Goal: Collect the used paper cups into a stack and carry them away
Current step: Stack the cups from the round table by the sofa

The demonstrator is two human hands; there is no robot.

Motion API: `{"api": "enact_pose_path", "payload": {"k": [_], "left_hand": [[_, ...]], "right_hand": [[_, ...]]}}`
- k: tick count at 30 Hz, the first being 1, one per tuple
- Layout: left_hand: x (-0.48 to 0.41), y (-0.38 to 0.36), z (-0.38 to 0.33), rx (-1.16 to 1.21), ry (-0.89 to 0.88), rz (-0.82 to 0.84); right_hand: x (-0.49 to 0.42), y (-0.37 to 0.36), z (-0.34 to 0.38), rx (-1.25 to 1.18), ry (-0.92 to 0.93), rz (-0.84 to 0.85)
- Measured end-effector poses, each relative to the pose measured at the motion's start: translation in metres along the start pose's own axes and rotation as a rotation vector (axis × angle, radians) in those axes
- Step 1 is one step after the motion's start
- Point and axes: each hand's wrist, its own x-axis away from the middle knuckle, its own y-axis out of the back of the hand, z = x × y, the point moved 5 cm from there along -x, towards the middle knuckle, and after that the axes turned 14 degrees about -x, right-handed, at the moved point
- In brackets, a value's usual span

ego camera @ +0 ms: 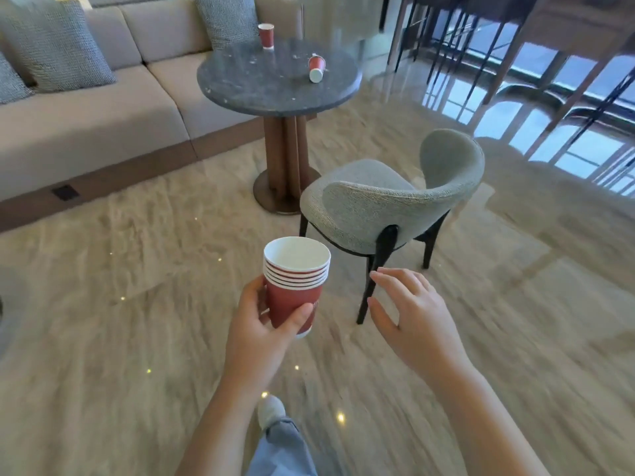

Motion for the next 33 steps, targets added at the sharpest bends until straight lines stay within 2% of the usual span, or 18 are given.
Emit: {"api": "enact_pose_path", "payload": {"k": [12, 23, 33], "left_hand": [[-0.21, 0.099, 0.02, -0.039, -0.01, -0.07], [-0.365, 0.08, 0.054, -0.019, 0.053, -0.073], [-0.577, 0.055, -0.003, -0.12, -0.035, -0.08]], "right_hand": [[-0.206, -0.113, 0.074, -0.067, 0.066, 0.032], [-0.36, -0.165, 0.021, -0.024, -0.033, 0.096], [-0.557, -0.168, -0.032, -0.061, -0.07, 0.026]]}}
